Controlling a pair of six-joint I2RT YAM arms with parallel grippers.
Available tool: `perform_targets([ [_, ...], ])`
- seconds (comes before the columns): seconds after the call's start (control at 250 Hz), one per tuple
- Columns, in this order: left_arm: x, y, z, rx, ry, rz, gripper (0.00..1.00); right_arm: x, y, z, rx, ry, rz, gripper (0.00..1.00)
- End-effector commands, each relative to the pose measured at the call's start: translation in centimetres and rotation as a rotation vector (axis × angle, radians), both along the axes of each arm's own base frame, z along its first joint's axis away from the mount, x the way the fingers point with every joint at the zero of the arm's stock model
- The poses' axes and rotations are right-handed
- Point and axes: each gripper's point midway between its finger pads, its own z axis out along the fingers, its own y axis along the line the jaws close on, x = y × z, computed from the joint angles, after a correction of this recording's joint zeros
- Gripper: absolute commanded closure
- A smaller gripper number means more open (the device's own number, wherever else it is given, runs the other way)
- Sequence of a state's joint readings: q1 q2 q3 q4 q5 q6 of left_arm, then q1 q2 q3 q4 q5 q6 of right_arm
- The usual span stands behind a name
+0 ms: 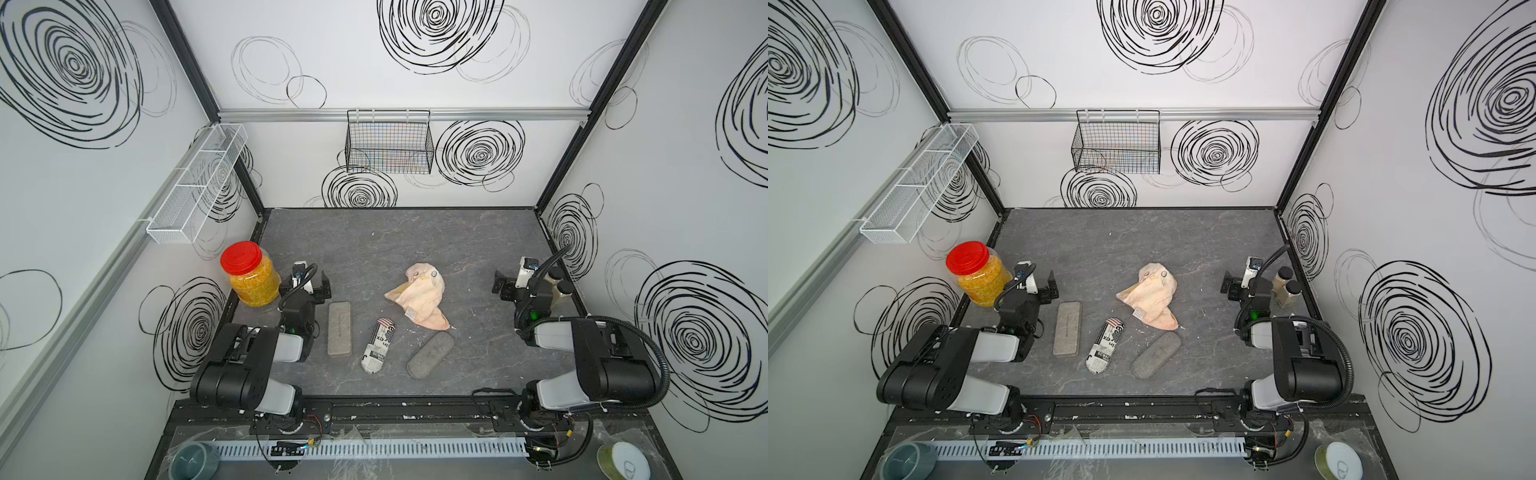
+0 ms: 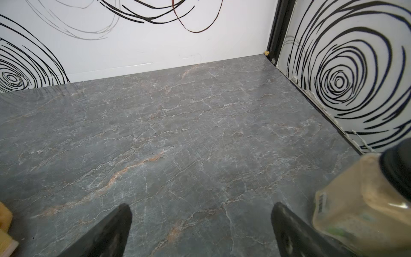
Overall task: Wipe the eyeglass case
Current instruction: Pick up the eyeglass case from the center of the board.
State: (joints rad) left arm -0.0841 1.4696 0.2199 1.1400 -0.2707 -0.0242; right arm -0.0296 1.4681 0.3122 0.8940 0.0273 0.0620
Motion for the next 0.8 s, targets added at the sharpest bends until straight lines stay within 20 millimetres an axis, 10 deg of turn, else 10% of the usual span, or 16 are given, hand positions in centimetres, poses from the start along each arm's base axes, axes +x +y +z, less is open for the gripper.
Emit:
perform_targets([
  [0.0, 0.56, 0.06, 2.19, 0.004, -0.078, 0.001, 0.01, 0.54, -0.05, 0.83, -0.008, -0.024, 0.002, 0.0],
  [0.795, 0.59, 0.04, 2.22, 0.003, -0.079, 0.001, 0.01, 0.56, 0.01, 0.81, -0.007, -0.024, 0.006, 0.0],
])
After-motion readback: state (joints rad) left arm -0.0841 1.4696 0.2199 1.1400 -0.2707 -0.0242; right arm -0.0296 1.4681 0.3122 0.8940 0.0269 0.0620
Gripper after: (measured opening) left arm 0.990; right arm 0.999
